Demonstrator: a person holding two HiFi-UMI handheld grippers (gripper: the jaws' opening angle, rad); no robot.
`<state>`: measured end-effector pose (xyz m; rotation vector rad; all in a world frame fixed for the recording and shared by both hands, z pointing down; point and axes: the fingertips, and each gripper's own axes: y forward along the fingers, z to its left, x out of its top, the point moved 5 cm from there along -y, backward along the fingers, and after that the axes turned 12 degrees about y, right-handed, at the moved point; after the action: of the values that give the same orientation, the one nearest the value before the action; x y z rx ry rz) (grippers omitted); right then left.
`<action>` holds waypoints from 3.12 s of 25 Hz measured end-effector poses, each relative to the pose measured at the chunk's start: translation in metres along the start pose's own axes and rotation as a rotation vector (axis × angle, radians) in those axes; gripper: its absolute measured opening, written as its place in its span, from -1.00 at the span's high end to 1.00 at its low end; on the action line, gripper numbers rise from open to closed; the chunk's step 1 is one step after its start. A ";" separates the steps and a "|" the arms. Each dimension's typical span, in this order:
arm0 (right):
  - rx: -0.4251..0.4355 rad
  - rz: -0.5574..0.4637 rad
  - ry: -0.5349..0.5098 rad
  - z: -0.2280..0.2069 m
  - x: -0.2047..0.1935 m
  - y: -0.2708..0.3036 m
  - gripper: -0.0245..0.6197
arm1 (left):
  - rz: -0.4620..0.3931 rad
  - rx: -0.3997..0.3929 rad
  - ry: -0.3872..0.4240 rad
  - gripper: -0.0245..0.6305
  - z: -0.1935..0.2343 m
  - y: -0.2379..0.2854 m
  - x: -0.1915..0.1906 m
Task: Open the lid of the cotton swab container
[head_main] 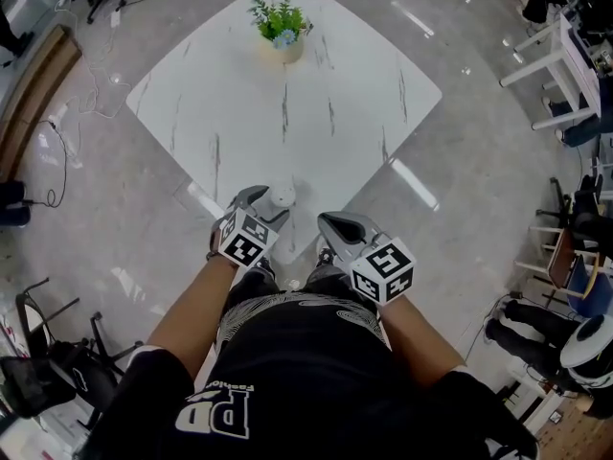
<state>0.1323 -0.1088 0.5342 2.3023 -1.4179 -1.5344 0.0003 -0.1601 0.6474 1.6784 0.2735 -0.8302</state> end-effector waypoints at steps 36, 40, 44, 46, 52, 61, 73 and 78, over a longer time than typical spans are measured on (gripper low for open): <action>0.018 0.005 0.000 0.004 -0.019 0.001 0.92 | 0.046 -0.004 0.020 -0.01 -0.007 0.029 -0.013; 0.017 0.000 -0.006 0.005 -0.016 0.000 0.92 | 0.048 -0.002 0.025 -0.01 -0.006 0.025 -0.012; 0.018 -0.003 -0.016 0.007 -0.015 -0.001 0.92 | 0.048 0.002 0.026 -0.01 -0.005 0.022 -0.012; 0.017 -0.003 -0.021 0.008 -0.013 -0.001 0.93 | 0.048 0.003 0.024 -0.01 -0.005 0.022 -0.012; 0.021 -0.008 -0.027 0.010 -0.010 0.001 0.92 | 0.043 0.004 0.031 -0.01 -0.004 0.019 -0.010; 0.018 -0.013 -0.029 0.012 -0.011 0.003 0.92 | 0.042 0.007 0.034 0.00 -0.005 0.016 -0.011; -0.002 -0.041 -0.035 0.012 0.000 -0.004 0.92 | 0.023 0.018 0.020 0.02 -0.003 0.008 -0.009; -0.017 -0.059 -0.049 0.009 0.012 -0.007 0.92 | -0.030 0.045 0.003 0.02 0.007 -0.005 0.001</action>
<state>0.1310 -0.1093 0.5173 2.3330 -1.3531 -1.6226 -0.0051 -0.1655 0.6426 1.7212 0.2842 -0.8615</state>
